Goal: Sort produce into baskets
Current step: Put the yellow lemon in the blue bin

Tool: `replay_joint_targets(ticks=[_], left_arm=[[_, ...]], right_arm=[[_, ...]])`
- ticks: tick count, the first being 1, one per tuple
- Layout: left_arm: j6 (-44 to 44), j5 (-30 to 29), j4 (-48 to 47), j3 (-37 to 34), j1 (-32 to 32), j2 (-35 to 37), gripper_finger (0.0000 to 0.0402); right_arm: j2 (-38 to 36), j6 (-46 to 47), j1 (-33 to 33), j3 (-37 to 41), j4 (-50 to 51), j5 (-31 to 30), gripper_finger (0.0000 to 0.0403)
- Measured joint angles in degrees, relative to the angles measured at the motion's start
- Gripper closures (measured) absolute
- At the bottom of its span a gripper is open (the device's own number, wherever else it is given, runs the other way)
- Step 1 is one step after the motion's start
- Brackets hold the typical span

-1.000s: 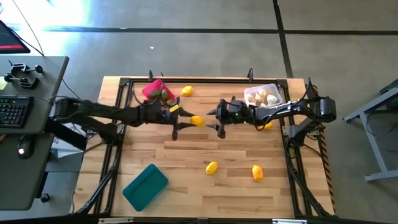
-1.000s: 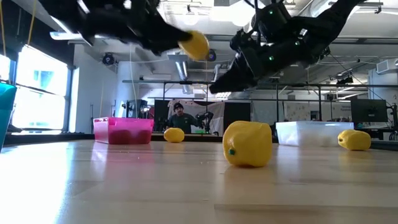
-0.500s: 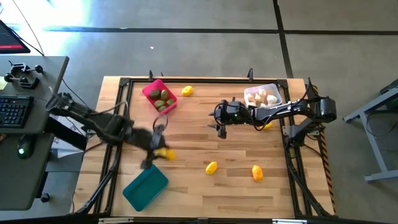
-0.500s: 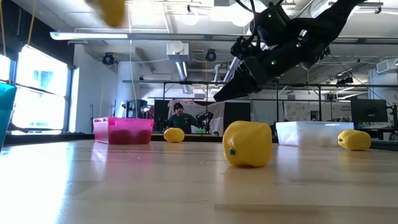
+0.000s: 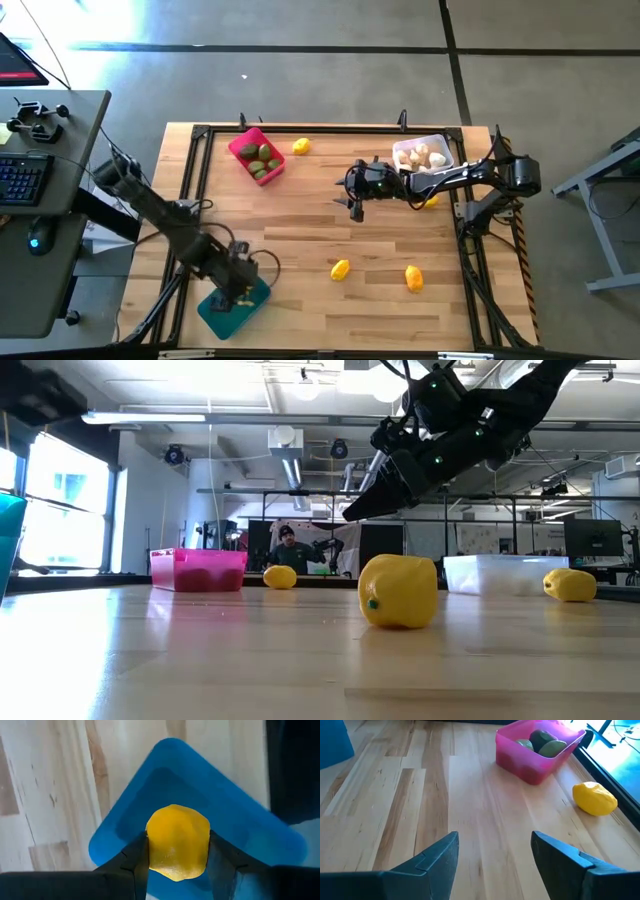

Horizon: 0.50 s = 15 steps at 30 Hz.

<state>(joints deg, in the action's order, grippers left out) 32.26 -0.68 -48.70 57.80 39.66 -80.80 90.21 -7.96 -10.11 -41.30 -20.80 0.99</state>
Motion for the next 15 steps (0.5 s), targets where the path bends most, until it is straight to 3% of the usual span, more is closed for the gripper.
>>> replay_joint_targets(ticks=[6, 15], left_arm=[[-5.6, 1.7, 3.1, 0.0, -1.6, -4.6, 0.0278], [-6.0, 3.9, 5.4, -2.1, -5.3, -4.7, 0.0254]], right_arm=[[0.0, 0.0, 0.1, 0.0, 0.0, 0.0, 0.0165], [0.0, 0.0, 0.1, 0.0, 0.1, 0.0, 0.0165]])
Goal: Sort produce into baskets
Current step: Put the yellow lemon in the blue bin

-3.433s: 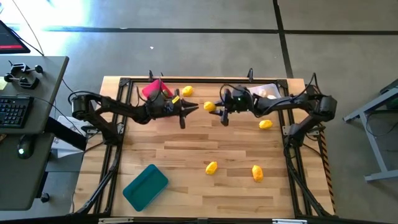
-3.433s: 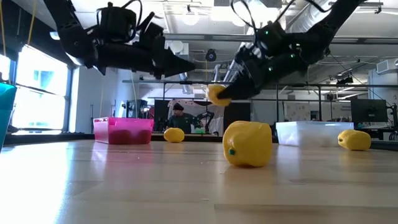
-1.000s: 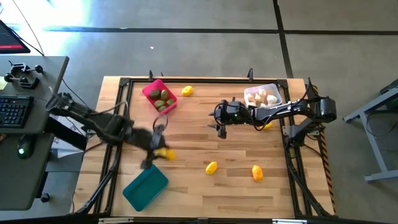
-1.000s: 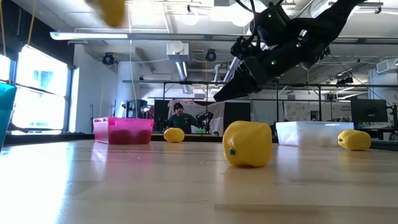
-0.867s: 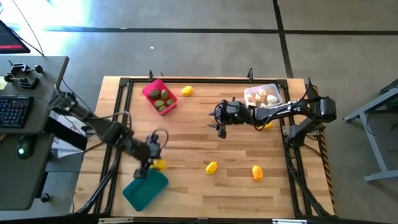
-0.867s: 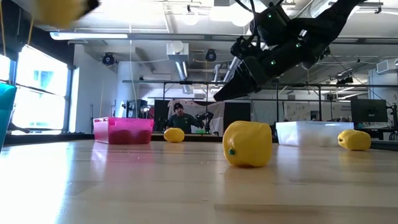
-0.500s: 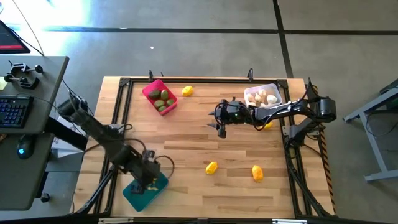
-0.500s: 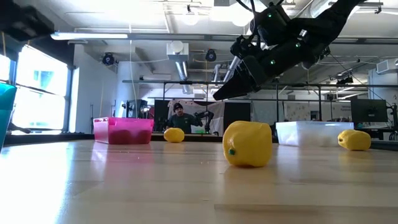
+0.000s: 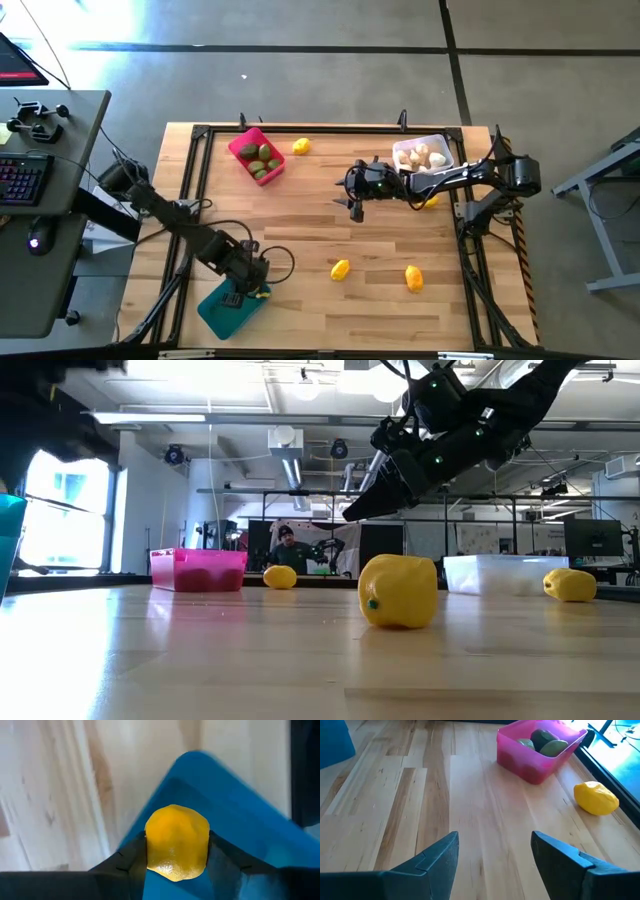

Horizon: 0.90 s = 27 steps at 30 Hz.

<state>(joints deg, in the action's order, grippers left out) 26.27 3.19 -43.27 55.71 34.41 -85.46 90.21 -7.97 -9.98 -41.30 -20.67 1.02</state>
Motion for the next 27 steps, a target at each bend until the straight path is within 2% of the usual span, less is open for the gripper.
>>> replay_joint_targets(ticks=[11, 21, 27], left_arm=[[2.5, 0.6, 1.1, -2.5, -1.8, 0.2, 0.0197], [3.6, 1.8, -2.6, -2.5, -1.8, 0.3, 0.0193], [-0.2, 1.1, -5.6, -0.4, -1.6, 0.7, 0.0201]], right_arm=[[0.0, -0.7, 0.0, 0.0, 1.2, 0.0, 0.0165], [0.0, -1.1, 0.0, 0.0, 1.2, -1.0, 0.0164], [0.0, -1.2, 0.0, 0.0, 1.2, -1.0, 0.0164]])
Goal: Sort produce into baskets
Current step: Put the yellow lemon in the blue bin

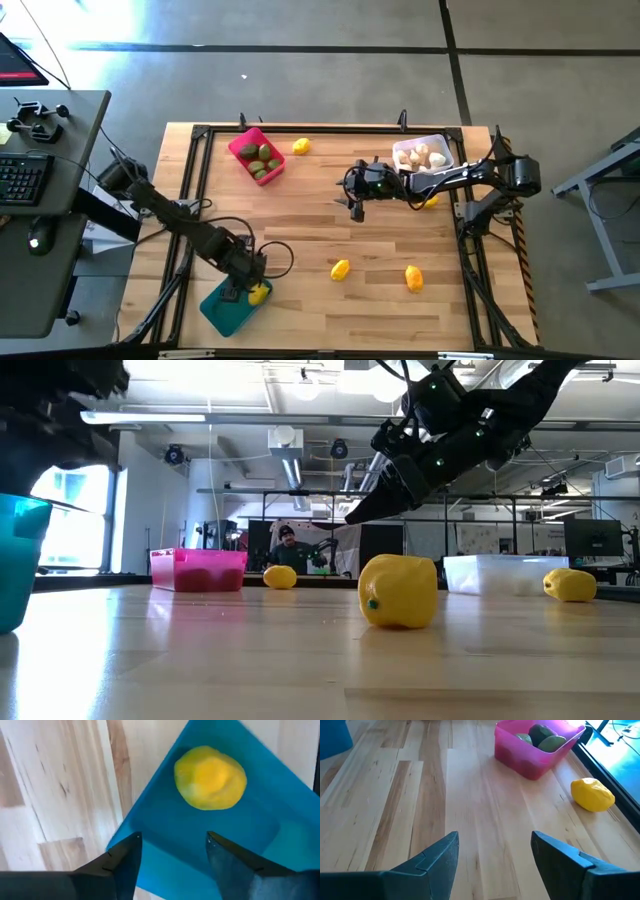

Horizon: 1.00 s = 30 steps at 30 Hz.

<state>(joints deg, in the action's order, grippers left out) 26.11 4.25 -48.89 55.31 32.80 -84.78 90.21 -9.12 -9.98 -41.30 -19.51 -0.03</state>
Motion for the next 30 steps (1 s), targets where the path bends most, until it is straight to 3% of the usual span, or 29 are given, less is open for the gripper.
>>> replay_joint_targets(ticks=[5, 11, 18, 22, 26, 30], left_arm=[[-4.5, -1.7, 3.3, -1.5, -1.0, 5.3, 0.0272], [-8.7, -2.4, 12.6, -8.5, -7.6, 14.5, 0.0391], [-18.2, 1.1, 37.3, -19.4, -18.4, 20.3, 0.0391], [-23.3, 4.4, 52.2, -24.2, -25.3, 19.7, 0.0400], [-26.0, 4.9, 64.0, -26.9, -31.9, 18.0, 0.0400], [-24.1, 4.9, 74.7, -27.6, -36.8, 16.3, 0.0401]], right_arm=[[-2.0, -0.4, 0.0, 0.0, 1.3, -0.1, 0.0183], [-4.5, -1.8, 0.0, 0.0, 2.9, -0.1, 0.0271], [-4.6, -3.0, 0.0, 0.0, 5.6, -0.1, 0.0393], [-8.7, -0.5, 1.5, 0.0, 14.1, -1.9, 0.0386], [-15.0, 5.0, 3.5, 0.0, 29.2, -6.0, 0.0392], [-20.5, 14.4, 5.0, -1.4, 47.0, -6.2, 0.0399]])
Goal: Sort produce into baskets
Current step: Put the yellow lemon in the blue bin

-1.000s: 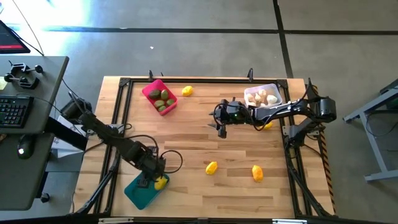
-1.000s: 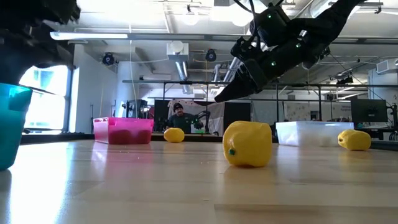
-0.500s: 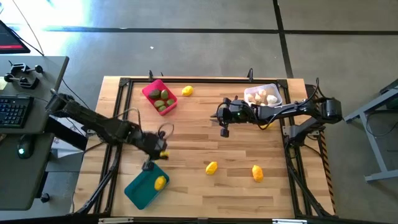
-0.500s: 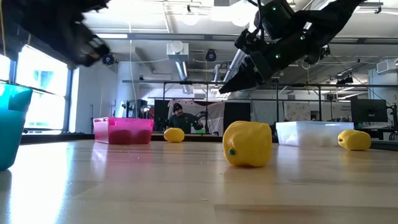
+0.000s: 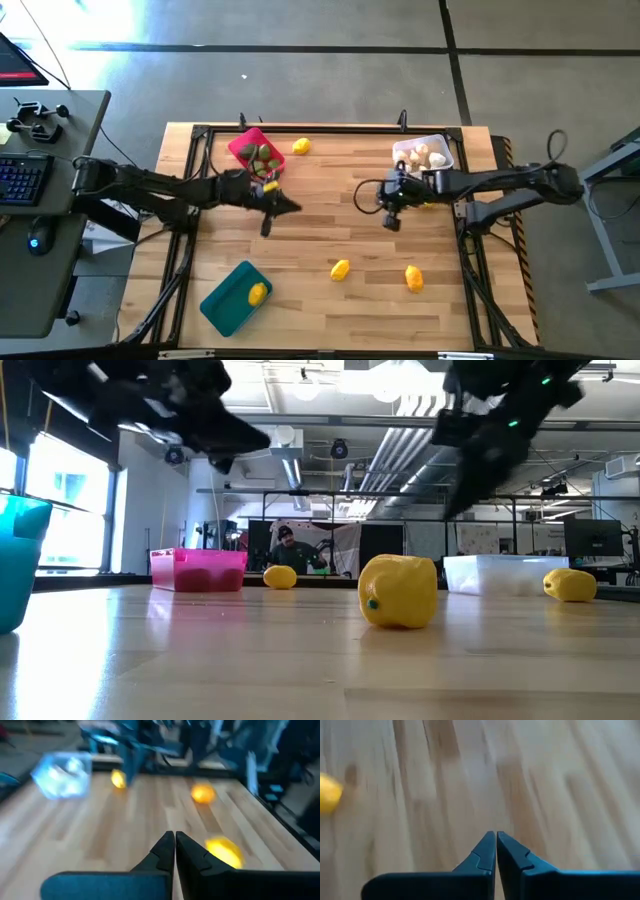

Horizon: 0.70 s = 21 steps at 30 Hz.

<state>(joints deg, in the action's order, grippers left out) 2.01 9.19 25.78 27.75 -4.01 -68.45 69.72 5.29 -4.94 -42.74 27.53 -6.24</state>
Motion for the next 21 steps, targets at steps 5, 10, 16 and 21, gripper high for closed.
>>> replay_joint_targets(ticks=[5, 10, 16, 21], left_arm=[[-4.5, -0.7, 6.3, 0.0, -4.2, -2.0, 0.0401], [-4.6, -1.0, 7.6, 0.0, -8.1, -4.3, 0.0401], [-3.8, -1.0, 7.7, 0.0, -10.2, -7.3, 0.0401], [-4.0, -0.9, 9.2, 0.0, -10.7, -9.8, 0.0401]], right_arm=[[-2.5, 7.8, 1.6, -2.2, 17.7, 0.3, 0.0369], [-1.2, 8.8, 2.7, -2.3, 29.2, 1.3, 0.0289], [0.2, 5.4, 2.1, -2.4, 35.7, -3.5, 0.0185], [3.2, -4.8, -2.7, -2.4, 35.4, -7.4, 0.0143]])
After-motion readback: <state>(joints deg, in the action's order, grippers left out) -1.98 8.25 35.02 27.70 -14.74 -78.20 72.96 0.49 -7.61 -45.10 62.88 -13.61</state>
